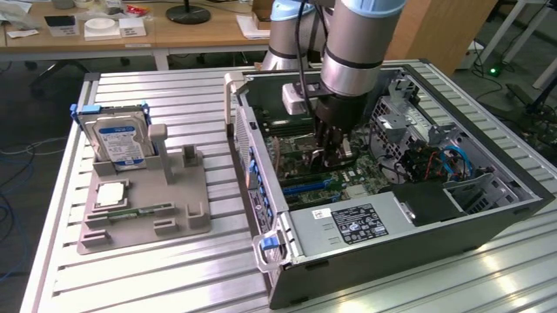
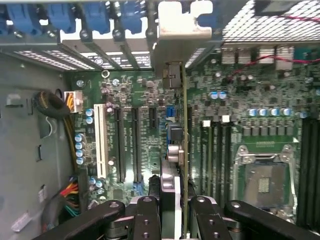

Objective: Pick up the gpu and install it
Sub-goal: 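Insert the gpu into the slot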

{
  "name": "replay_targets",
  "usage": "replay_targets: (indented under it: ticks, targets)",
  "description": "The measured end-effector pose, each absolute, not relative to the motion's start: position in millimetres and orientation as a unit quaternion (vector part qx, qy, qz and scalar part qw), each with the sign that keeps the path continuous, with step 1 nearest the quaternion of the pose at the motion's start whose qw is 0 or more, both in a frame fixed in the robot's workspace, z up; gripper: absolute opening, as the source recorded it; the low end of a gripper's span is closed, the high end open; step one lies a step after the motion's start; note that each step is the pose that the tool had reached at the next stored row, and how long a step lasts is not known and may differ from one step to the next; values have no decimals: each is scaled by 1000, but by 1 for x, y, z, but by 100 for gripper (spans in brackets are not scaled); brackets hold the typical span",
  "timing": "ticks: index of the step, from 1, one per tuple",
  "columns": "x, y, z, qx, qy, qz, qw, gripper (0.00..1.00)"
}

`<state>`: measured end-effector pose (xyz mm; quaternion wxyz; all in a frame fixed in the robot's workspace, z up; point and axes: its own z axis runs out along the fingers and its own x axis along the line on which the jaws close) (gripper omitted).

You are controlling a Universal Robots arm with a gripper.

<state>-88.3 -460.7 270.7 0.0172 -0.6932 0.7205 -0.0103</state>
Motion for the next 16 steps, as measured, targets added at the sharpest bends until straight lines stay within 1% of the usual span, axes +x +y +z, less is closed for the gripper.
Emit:
replay_targets:
  ticks: [16]
  targets:
    - [-95,-460,242,-693,721,-10,17,28]
